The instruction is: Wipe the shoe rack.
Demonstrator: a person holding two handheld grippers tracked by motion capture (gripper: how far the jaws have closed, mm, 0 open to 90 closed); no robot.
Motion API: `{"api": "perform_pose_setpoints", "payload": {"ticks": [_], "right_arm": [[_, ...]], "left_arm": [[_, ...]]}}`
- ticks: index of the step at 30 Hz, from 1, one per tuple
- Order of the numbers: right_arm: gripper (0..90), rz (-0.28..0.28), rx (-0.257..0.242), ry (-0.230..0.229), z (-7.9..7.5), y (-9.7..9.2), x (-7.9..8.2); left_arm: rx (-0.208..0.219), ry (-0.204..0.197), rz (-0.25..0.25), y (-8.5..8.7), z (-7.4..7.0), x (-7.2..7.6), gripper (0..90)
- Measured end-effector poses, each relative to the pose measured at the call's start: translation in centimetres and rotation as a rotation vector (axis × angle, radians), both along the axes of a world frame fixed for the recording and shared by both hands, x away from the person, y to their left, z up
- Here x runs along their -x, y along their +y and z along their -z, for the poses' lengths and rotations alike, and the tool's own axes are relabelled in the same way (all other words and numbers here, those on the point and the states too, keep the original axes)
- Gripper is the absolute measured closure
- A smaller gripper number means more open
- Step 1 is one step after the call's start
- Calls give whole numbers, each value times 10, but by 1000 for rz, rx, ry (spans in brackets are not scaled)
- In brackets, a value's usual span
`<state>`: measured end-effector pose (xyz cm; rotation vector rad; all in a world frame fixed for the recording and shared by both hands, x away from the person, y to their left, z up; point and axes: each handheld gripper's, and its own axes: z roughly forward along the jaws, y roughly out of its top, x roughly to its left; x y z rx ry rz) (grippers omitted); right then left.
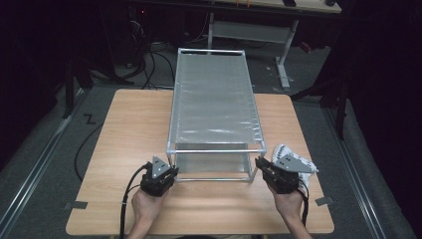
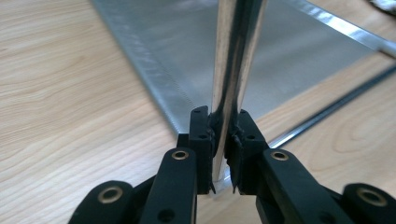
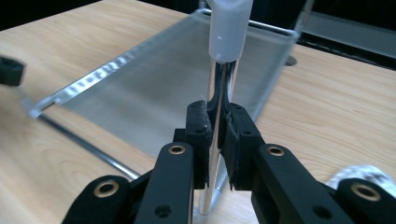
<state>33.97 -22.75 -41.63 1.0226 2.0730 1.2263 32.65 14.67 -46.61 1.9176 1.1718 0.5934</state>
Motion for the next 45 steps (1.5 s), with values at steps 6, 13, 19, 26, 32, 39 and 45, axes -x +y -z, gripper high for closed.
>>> {"api": "perform_pose_setpoints", "payload": {"ticks": [6, 13, 19, 26, 32, 39, 45], "right_arm": [[705, -27, 16, -41, -1, 6, 10], [729, -64, -58, -59, -5, -14, 20], [878, -16, -35, 30, 11, -31, 1], [896, -47, -13, 169, 49, -11, -46], [897, -87, 7, 241, 68, 10, -70], [898, -121, 17, 270, 77, 22, -76], [900, -140, 28, 284, 81, 28, -76]], "left_arm": [[5, 4, -24, 8, 0, -5, 809], [-8, 3, -17, 11, 0, -7, 807], [-14, 3, -21, 14, -1, -9, 806], [-20, 6, -19, 17, -1, -9, 806], [-22, 4, -18, 21, -1, -9, 806], [-21, 4, -25, 25, -1, -11, 805], [-27, 1, -23, 26, -1, -11, 805]]}}
